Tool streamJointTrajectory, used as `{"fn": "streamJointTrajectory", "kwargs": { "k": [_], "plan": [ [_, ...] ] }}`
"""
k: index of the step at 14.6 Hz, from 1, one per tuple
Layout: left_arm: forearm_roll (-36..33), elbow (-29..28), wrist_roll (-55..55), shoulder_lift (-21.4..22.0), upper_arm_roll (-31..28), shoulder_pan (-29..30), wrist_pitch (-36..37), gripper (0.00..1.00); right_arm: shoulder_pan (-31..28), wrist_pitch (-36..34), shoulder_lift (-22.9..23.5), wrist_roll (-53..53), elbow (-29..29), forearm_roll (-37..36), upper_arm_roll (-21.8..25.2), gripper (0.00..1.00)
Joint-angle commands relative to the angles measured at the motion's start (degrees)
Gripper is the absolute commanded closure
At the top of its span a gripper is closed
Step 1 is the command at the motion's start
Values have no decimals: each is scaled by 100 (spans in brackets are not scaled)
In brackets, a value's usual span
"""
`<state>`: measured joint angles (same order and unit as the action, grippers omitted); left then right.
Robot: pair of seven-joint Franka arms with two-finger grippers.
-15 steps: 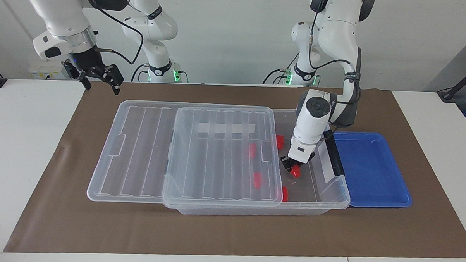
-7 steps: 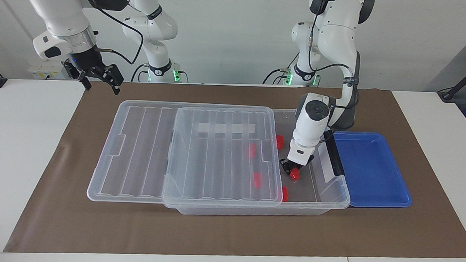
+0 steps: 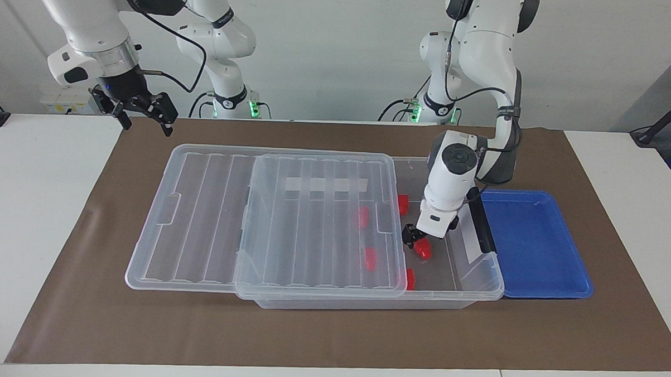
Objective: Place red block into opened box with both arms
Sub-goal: 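Carry the red block with the left gripper over the box opening, then lower the red block into the box and open the left gripper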
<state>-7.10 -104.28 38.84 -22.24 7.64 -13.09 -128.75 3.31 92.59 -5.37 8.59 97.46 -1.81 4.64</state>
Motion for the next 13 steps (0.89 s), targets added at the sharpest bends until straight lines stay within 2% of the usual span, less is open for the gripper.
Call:
{"fn": "streamJointTrajectory", "kwargs": {
  "k": [1, 4, 10, 11, 12, 13],
  "plan": [
    [-38, -5, 80, 517, -8, 0, 621, 0, -76, 13, -104, -130, 115, 146, -24, 0],
    [102, 30, 89, 930, -43, 17, 1131, 0, -85, 13, -104, -121, 115, 146, -24, 0],
    [253, 706, 19, 1485, -52, 255, 2493, 0, -94, 22, -104, -139, 142, 146, -24, 0],
    [235, 847, 19, 1529, -52, 263, 2678, 0, -94, 22, -104, -217, 142, 146, -24, 7],
    [200, 909, 1, 1634, -61, 290, 2863, 0, -111, 57, -104, -383, 142, 146, -24, 25],
    [191, 892, -69, 1783, -52, 394, 2969, 0, -120, 109, -96, -559, 150, 146, -16, 61]
  ]
}}
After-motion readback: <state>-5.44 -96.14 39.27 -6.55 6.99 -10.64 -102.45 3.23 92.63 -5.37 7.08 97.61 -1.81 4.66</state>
